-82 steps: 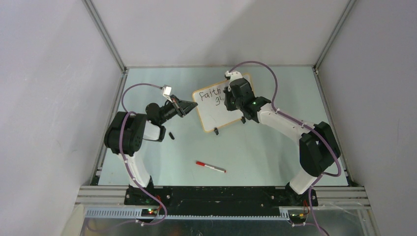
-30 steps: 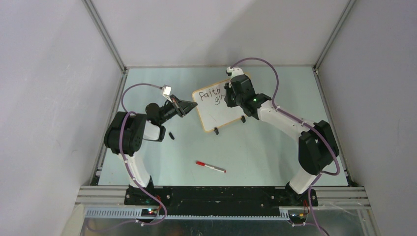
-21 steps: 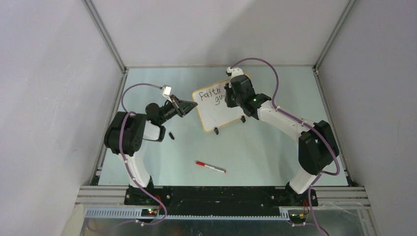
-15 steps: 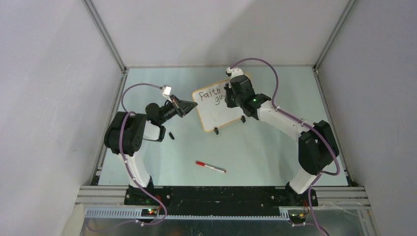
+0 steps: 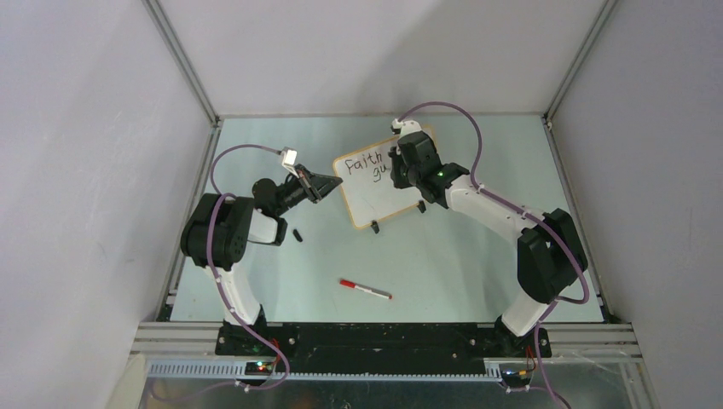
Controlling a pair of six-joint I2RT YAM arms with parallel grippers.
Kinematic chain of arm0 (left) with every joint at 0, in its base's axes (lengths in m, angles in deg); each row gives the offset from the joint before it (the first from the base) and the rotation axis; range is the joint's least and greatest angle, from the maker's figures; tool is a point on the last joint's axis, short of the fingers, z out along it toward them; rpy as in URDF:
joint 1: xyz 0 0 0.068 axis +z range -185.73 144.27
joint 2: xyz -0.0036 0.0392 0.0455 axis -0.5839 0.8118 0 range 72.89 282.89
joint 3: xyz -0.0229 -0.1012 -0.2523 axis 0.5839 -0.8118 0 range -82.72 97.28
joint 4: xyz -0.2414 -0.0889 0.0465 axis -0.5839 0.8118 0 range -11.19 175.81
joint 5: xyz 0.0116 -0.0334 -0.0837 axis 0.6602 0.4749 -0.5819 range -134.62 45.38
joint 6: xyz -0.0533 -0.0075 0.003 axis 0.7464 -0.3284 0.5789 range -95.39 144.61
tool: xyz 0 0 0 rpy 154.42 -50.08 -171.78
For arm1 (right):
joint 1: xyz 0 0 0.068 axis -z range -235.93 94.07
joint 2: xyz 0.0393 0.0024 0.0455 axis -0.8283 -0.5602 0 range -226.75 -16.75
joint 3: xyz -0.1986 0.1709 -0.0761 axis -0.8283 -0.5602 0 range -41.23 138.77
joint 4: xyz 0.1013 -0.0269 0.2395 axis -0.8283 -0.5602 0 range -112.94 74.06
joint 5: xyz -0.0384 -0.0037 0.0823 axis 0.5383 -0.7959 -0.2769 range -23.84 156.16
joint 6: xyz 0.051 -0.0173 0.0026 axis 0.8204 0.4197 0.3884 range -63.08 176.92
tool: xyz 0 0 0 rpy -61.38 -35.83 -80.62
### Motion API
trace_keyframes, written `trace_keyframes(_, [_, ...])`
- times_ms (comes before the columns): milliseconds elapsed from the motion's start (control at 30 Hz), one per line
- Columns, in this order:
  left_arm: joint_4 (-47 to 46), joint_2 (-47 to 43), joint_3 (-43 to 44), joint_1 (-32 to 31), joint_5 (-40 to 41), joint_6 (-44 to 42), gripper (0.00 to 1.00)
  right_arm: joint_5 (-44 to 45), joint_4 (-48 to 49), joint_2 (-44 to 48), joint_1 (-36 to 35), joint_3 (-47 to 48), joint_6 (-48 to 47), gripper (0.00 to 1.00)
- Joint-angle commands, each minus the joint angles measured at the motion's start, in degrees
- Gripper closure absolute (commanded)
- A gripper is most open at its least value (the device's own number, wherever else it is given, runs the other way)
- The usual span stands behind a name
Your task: Write a sentence on the whiteboard
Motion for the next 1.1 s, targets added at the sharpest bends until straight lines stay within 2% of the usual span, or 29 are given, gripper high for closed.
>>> trace_keyframes(0, [-2.2, -0.8, -0.3, 0.1, -1.1, -1.9, 1.0, 1.3, -0.5, 0.6, -0.3, -0.1, 0.1, 1.0])
trace_keyframes(200, [-2.2, -0.8, -0.3, 0.0, -1.1, -1.9, 1.0, 0.5, 1.4, 2.4, -0.3, -1.0, -0.1, 1.0])
trace_keyframes(500, [-2.3, -0.8, -0.3, 0.1, -1.1, -1.9, 1.0, -0.9, 11.0, 9.7, 0.8, -8.0, -0.4, 1.0])
trace_keyframes(833, [-2.3, -0.8, -0.4, 0.1, -1.1, -1.9, 1.0, -2.6, 15.0, 8.2, 1.6, -7.9, -0.6, 1.0])
trace_keyframes(1067, [-2.3, -0.8, -0.4, 0.1, -1.1, -1.8, 1.0, -3.2, 14.2, 5.4, 1.7, -5.1, -0.7, 1.0])
